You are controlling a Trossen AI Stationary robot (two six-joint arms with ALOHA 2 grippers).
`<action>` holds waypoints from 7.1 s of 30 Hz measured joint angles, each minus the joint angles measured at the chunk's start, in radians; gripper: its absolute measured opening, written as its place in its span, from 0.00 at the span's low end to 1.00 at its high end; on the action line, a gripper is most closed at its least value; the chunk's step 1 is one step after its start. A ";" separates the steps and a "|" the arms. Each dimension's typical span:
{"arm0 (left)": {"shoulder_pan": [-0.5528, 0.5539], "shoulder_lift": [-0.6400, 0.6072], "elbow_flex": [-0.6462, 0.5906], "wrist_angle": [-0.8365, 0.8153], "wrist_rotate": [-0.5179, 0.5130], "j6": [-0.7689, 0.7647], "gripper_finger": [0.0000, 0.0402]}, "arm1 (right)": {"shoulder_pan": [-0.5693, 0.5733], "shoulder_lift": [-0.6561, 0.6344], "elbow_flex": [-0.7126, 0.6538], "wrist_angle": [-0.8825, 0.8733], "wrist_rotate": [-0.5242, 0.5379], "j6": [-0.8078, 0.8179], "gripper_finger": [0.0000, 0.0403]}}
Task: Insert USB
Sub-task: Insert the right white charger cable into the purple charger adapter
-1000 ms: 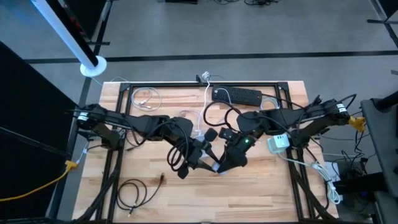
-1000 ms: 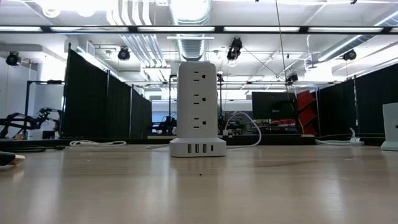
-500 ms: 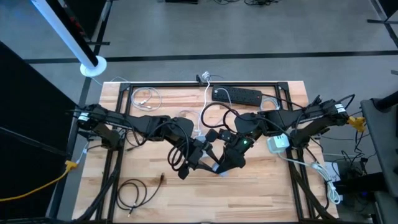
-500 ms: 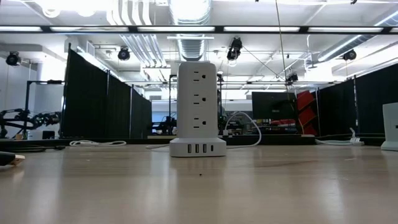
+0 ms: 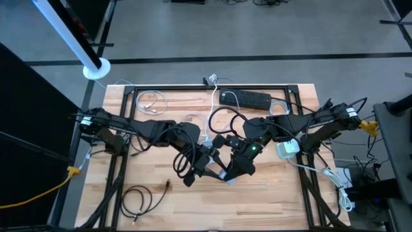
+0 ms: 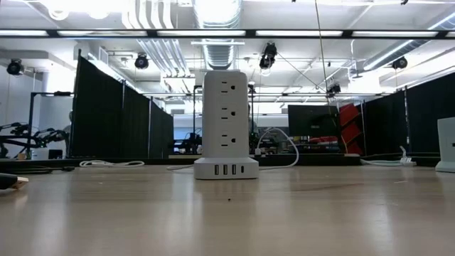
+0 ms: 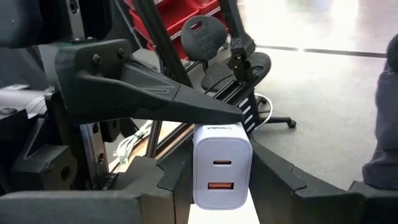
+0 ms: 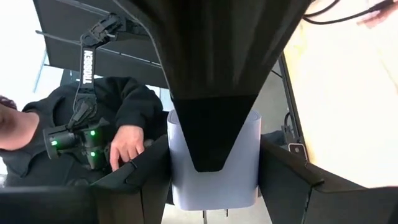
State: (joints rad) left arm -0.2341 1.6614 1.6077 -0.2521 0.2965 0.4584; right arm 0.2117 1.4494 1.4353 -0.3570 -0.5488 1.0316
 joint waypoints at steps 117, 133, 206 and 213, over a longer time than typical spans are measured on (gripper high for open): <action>0.196 -0.310 -0.389 0.508 -0.759 -0.736 0.78 | -0.298 -0.314 0.047 -1.216 0.983 -0.379 0.47; 0.278 -0.598 -0.389 0.153 -0.812 -0.574 0.78 | -0.930 -0.185 -0.420 -0.807 0.704 -0.589 0.47; 0.285 -0.456 -0.332 0.629 -0.933 -0.094 0.78 | -0.083 -0.227 -0.673 -0.521 0.676 0.397 0.47; 0.217 -0.493 -0.301 0.142 -0.931 -0.399 0.78 | -0.252 -0.227 -0.676 -0.669 0.670 0.144 0.47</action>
State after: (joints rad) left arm -0.0173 1.1682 1.3071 -0.1099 -0.6342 0.0598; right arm -0.0407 1.2228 0.7589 -1.0264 0.1210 1.1755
